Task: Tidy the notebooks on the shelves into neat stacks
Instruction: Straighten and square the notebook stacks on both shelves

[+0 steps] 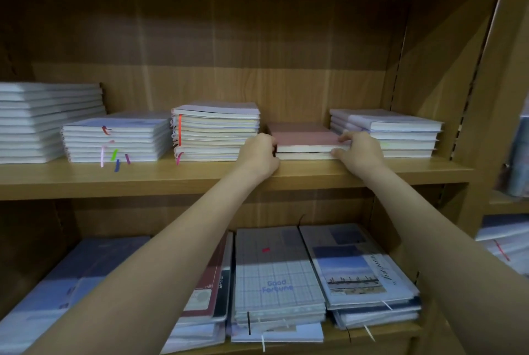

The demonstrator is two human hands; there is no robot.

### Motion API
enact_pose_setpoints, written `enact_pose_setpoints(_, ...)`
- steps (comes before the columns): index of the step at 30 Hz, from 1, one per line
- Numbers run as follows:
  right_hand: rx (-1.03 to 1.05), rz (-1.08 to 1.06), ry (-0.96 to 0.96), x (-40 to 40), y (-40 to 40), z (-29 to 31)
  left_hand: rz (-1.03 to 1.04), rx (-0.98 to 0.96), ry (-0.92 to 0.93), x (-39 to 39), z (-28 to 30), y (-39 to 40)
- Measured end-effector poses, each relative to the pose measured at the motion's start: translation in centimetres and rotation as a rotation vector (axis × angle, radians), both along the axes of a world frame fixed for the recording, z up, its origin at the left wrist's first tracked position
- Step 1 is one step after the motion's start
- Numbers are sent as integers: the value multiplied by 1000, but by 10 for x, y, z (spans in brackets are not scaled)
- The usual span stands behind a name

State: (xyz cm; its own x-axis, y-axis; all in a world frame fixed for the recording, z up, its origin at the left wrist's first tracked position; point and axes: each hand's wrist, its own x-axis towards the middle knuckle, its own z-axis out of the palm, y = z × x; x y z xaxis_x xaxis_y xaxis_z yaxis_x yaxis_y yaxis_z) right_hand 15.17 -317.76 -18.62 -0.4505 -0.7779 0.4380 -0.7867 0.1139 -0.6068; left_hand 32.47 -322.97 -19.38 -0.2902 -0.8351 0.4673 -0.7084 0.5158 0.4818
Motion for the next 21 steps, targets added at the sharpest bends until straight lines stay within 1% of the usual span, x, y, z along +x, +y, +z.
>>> enact_pose_setpoints(10, 33, -17, 47, 1, -1, 1, -40, -12, 30, 2, -2, 4)
enact_pose_setpoints(15, 52, -21, 24, 2, -1, 2, -36, -10, 33, 2, -1, 8)
enact_pose_setpoints(18, -6, -35, 83, 11, 2, -3, 7, -43, 66, 6, 0, 17)
enact_pose_setpoints(21, -143, -35, 170, 24, 14, -12, -36, -28, 201, 20, -2, 30)
